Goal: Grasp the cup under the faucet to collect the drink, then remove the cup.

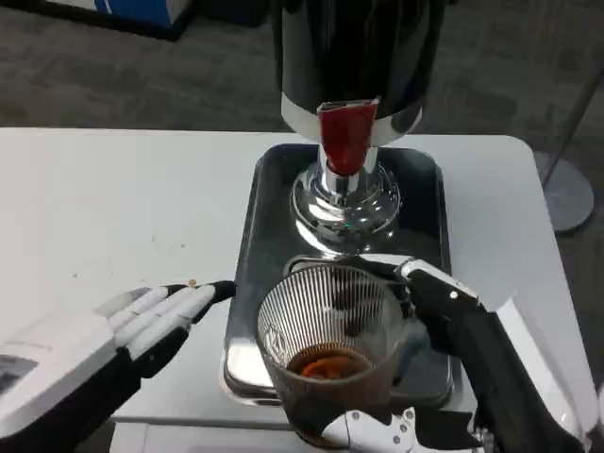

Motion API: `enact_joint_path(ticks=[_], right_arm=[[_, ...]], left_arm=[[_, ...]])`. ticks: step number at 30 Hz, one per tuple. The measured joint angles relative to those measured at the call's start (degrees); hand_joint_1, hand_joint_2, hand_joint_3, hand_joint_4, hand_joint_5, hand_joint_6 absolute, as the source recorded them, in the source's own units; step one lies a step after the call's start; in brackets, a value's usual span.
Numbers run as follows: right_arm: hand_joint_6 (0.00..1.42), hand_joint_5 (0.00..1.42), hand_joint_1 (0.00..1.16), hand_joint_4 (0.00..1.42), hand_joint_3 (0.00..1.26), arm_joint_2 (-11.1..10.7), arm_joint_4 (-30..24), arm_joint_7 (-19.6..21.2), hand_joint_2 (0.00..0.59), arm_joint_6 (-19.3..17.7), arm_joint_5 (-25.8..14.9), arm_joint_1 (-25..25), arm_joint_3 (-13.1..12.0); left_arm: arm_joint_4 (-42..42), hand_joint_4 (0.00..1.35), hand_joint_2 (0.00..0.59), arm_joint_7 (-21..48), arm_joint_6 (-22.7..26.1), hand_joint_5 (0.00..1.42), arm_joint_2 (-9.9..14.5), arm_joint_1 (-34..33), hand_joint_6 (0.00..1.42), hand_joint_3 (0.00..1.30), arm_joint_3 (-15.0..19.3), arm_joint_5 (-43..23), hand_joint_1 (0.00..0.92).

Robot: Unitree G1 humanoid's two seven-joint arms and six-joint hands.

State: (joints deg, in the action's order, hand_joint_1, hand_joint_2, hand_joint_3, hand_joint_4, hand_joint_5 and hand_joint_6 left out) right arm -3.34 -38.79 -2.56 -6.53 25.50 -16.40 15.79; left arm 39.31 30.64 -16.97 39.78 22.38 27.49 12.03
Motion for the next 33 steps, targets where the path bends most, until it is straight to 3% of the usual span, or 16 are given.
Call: enact_joint_path(ticks=[15,33], right_arm=[[0.96,0.86,0.89,0.64,0.66,0.55,5.69,-0.01,0.146,0.03,0.25,5.76,2.42],[0.96,0.87,0.88,0.64,0.66,1.28,9.04,1.08,0.152,0.05,2.7,7.57,4.37]], left_arm=[[0.71,0.0,0.065,0.0,-0.6,0.0,-1.71,4.32,0.0,0.0,5.79,0.22,0.0],[-0.67,0.0,0.065,-0.01,-3.43,0.0,-4.01,5.31,0.0,0.0,6.87,-0.08,0.0]])
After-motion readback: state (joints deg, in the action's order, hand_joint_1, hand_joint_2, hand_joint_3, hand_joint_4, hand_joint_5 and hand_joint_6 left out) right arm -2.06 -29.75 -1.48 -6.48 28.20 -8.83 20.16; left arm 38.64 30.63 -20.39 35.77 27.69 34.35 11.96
